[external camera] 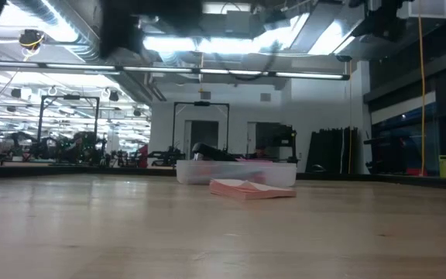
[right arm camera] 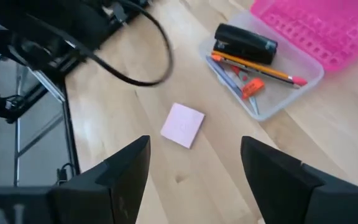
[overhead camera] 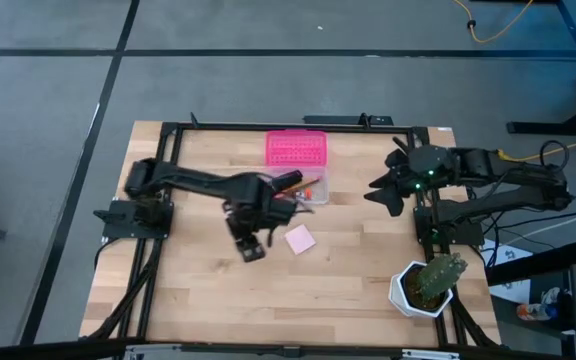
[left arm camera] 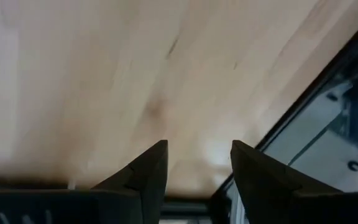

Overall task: Pack school essentials
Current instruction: Put the pink sticky notes into the supply box

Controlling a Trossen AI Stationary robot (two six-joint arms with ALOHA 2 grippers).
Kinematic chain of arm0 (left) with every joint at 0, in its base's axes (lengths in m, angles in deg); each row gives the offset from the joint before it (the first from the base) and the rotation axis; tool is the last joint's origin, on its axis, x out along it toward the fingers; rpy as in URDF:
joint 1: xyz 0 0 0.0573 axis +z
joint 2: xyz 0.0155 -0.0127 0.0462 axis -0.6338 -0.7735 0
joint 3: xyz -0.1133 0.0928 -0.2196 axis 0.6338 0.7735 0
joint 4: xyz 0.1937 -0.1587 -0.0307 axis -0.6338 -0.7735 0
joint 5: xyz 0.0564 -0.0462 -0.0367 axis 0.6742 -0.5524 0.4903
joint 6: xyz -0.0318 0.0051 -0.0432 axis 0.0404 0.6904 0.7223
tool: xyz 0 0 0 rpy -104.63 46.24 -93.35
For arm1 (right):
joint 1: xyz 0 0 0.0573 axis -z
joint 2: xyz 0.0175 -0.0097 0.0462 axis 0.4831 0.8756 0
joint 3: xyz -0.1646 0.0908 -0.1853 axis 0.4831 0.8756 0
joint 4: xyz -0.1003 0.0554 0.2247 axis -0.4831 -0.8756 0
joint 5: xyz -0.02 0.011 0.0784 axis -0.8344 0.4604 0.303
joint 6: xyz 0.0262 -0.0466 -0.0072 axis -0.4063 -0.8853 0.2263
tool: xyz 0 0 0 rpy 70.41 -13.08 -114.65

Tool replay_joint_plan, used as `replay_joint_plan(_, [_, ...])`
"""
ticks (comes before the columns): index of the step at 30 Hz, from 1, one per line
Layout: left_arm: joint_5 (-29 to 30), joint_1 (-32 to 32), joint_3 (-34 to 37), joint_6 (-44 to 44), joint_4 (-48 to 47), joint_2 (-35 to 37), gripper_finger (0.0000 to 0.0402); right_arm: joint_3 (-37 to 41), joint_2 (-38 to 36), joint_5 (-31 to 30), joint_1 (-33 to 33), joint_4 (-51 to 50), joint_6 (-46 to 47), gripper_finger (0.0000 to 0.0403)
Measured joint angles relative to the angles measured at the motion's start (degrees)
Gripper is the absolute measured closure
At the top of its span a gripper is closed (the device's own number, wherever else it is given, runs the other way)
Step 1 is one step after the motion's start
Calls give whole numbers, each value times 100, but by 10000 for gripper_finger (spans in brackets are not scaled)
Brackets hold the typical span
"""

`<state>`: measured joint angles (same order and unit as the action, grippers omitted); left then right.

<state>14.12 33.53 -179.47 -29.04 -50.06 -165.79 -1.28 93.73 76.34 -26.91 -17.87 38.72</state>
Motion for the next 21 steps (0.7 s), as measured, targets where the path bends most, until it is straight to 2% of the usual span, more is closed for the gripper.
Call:
replay_joint_plan(6, [-62,-424,1614,607,149,1289,235,303,347,4,-2,433,15,152])
replay_joint_plan(9, [247,-654,2518,973,1070,2006,235,532,596,-2,-72,656,-6,152])
replay_joint_plan(12, [1187,-932,3409,1368,2459,2624,234,795,839,7,-279,849,-9,152])
replay_joint_plan(15, [2187,-1155,4025,1765,3445,2932,235,987,1077,9,-598,981,160,152])
replay_joint_plan(21, [3153,-1295,4722,2058,4567,3009,236,1144,1567,1,-1193,1969,218,152])
